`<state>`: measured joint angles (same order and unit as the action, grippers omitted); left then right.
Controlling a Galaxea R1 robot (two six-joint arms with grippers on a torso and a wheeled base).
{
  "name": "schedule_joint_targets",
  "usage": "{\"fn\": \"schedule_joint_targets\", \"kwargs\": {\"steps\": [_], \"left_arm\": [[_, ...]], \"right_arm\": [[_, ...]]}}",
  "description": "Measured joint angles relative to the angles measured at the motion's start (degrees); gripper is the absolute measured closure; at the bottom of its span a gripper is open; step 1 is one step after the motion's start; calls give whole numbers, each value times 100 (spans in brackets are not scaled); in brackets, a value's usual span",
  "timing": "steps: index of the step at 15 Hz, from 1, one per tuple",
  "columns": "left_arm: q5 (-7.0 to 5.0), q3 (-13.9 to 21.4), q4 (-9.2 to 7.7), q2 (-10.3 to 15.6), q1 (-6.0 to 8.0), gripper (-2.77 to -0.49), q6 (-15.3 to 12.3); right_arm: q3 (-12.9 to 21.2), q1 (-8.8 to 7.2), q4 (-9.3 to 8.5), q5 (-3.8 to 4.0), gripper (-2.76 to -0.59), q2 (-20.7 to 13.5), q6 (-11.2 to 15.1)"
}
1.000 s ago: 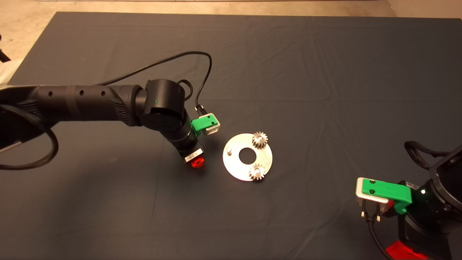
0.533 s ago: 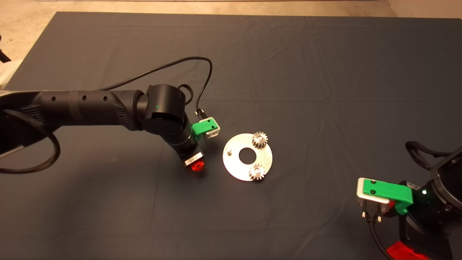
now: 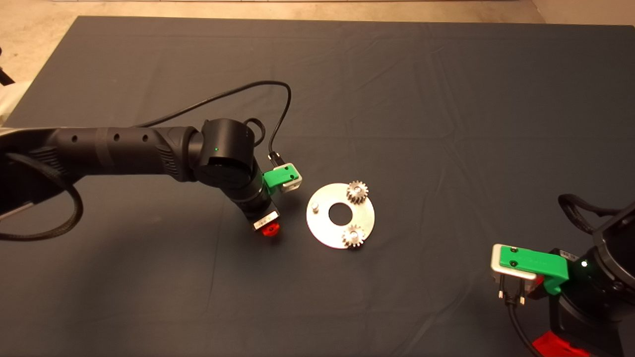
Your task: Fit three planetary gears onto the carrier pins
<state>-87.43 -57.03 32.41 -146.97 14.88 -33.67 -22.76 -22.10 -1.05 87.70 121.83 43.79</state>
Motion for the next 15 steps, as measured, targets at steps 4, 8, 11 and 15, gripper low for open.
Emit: {"fn": "schedule_joint_targets", "kwargs": {"steps": [4, 8, 11, 15], "left_arm": [[2, 0, 0, -2, -15, -252, 2], [0, 0, 2, -2, -17, -252, 11], [0, 0, 2, 0, -15, -237, 16], [0, 0, 2, -2, -15, -214, 16]], "right_arm": [[9, -62, 0, -2, -203, -37, 0], [11, -77, 0, -2, -203, -59, 0], [11, -77, 0, -2, -203, -61, 0], [11, -77, 1, -2, -203, -61, 0]]}}
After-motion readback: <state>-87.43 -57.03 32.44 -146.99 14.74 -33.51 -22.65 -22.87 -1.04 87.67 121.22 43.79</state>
